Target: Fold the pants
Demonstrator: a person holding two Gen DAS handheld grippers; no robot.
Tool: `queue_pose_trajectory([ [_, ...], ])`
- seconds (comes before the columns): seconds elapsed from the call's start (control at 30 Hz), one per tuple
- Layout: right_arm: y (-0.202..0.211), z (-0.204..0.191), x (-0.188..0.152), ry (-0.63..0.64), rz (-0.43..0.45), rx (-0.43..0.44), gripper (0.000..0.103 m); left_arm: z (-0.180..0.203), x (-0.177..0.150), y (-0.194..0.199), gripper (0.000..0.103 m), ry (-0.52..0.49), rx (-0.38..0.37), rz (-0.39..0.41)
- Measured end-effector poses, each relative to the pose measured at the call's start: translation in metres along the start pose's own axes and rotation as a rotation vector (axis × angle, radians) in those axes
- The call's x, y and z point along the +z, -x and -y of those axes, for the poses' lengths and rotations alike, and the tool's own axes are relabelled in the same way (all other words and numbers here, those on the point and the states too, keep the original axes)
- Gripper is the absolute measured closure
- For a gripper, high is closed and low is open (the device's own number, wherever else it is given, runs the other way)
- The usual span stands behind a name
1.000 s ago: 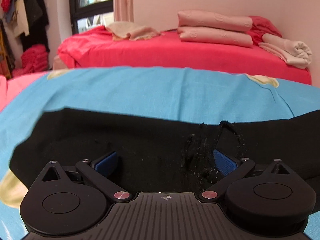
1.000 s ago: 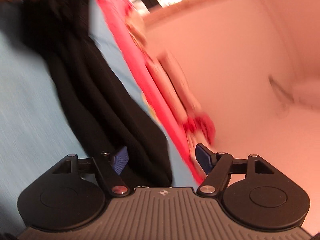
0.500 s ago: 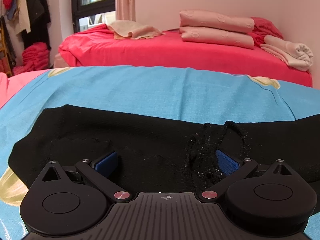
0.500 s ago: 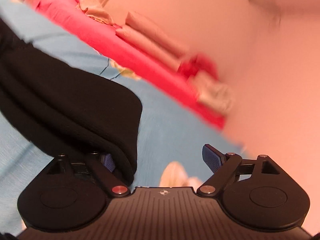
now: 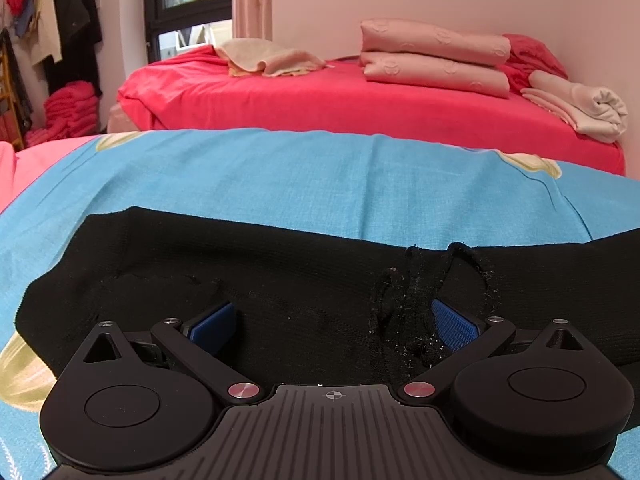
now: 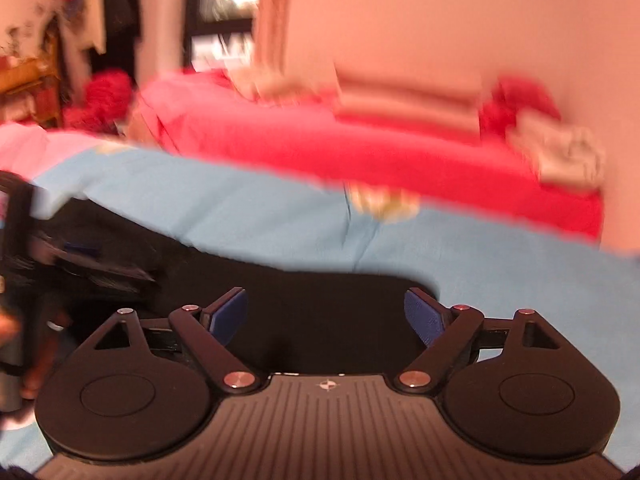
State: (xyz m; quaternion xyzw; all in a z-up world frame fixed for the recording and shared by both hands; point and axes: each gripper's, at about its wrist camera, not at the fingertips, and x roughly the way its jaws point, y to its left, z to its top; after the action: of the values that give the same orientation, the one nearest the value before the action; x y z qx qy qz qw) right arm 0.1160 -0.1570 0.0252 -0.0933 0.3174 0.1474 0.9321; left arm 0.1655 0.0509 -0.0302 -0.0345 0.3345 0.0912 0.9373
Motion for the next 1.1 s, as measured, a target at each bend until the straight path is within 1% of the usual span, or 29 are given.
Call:
queue_pose_trajectory([
  [0.03, -0.026, 0.003, 0.003, 0.006, -0.104, -0.045, 0.016, 0.000, 0.000, 0.000, 0.000, 0.000, -0.002, 0.001],
  [0.07, -0.032, 0.003, 0.000, 0.002, -0.108, -0.065, 0.014, 0.000, 0.000, 0.000, 0.000, 0.000, -0.002, 0.001],
  [0.1, -0.028, 0.000, 0.003, 0.001, -0.084, -0.062, 0.014, 0.000, 0.000, 0.000, 0.000, 0.000, -0.002, 0.000],
  [0.13, -0.025, -0.003, 0.006, 0.011, -0.081, -0.065, 0.016, -0.001, 0.000, 0.000, 0.000, 0.003, -0.004, -0.001],
  [0.2, -0.014, -0.006, 0.010, 0.012, -0.029, -0.061, 0.017, -0.001, 0.000, -0.001, 0.000, 0.005, -0.005, -0.003],
  [0.27, -0.012, -0.006, 0.011, 0.007, -0.001, -0.046, 0.012, -0.001, 0.000, -0.001, 0.000, 0.004, -0.006, -0.002],
  [0.3, -0.018, -0.005, 0.008, -0.001, -0.013, -0.047, 0.010, -0.001, 0.000, -0.001, 0.000, 0.004, -0.006, -0.003],
  [0.37, -0.038, 0.000, 0.000, -0.009, -0.092, -0.063, 0.006, -0.001, 0.001, -0.001, 0.000, 0.007, -0.010, -0.004],
  [0.5, -0.029, -0.005, 0.007, -0.026, -0.045, -0.078, 0.009, -0.004, 0.001, 0.000, 0.000, 0.018, -0.015, -0.003],
  [0.63, -0.020, -0.032, 0.014, 0.076, 0.040, -0.090, 0.009, -0.016, 0.004, 0.011, 0.000, 0.051, -0.021, 0.016],
  [0.7, -0.024, -0.044, 0.016, 0.105, 0.050, -0.065, 0.009, -0.029, 0.006, 0.020, 0.000, 0.086, -0.040, 0.036],
  [0.77, -0.031, -0.053, 0.019, 0.101, 0.039, -0.036, 0.009, -0.044, 0.010, 0.029, 0.000, 0.137, -0.020, 0.058],
  [0.83, -0.038, -0.062, 0.020, 0.092, 0.030, 0.000, 0.010, -0.060, 0.013, 0.032, 0.000, 0.167, -0.023, 0.070],
  [0.87, -0.042, -0.066, 0.018, 0.093, 0.023, 0.021, 0.010, -0.067, 0.014, 0.030, 0.000, 0.172, -0.008, 0.062],
  [0.9, -0.048, -0.070, 0.016, 0.107, 0.002, 0.045, 0.010, -0.073, 0.014, 0.027, 0.000, 0.172, 0.028, 0.043],
  [0.93, -0.056, -0.074, 0.013, 0.135, -0.042, 0.052, 0.010, -0.079, 0.014, 0.023, 0.000, 0.173, 0.077, 0.018],
  [0.97, -0.058, -0.073, 0.012, 0.141, -0.047, 0.046, 0.009, -0.086, 0.014, 0.018, 0.000, 0.172, 0.131, -0.010],
  [1.03, -0.051, -0.069, 0.021, 0.107, -0.042, 0.041, 0.011, -0.100, 0.011, 0.005, 0.000, 0.159, 0.234, -0.094],
  [1.07, -0.045, -0.069, 0.026, 0.100, -0.014, 0.039, 0.011, -0.106, 0.009, -0.001, 0.000, 0.149, 0.275, -0.126],
  [1.1, -0.040, -0.071, 0.030, 0.106, 0.018, 0.046, 0.011, -0.110, 0.008, 0.000, 0.000, 0.144, 0.277, -0.117],
])
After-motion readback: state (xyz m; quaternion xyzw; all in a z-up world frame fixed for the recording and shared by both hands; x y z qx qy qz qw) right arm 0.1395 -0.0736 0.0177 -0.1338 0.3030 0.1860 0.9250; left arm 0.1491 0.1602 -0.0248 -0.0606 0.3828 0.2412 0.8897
